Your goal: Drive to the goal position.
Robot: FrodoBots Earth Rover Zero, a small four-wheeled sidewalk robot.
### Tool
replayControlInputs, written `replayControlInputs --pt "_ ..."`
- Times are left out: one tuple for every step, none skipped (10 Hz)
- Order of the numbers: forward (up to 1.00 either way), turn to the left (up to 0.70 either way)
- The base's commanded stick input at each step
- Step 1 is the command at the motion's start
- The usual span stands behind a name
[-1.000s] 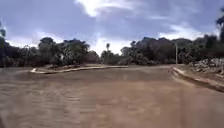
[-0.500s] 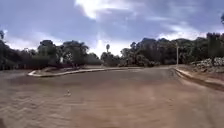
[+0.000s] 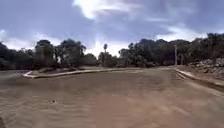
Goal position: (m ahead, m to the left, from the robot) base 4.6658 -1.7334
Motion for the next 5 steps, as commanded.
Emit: replayControlInputs --pt "1.0 -0.01" --pt "1.0 -0.25" --pt "1.0 -0.04" --pt "1.0 -0.21" --pt "1.0 -0.07"
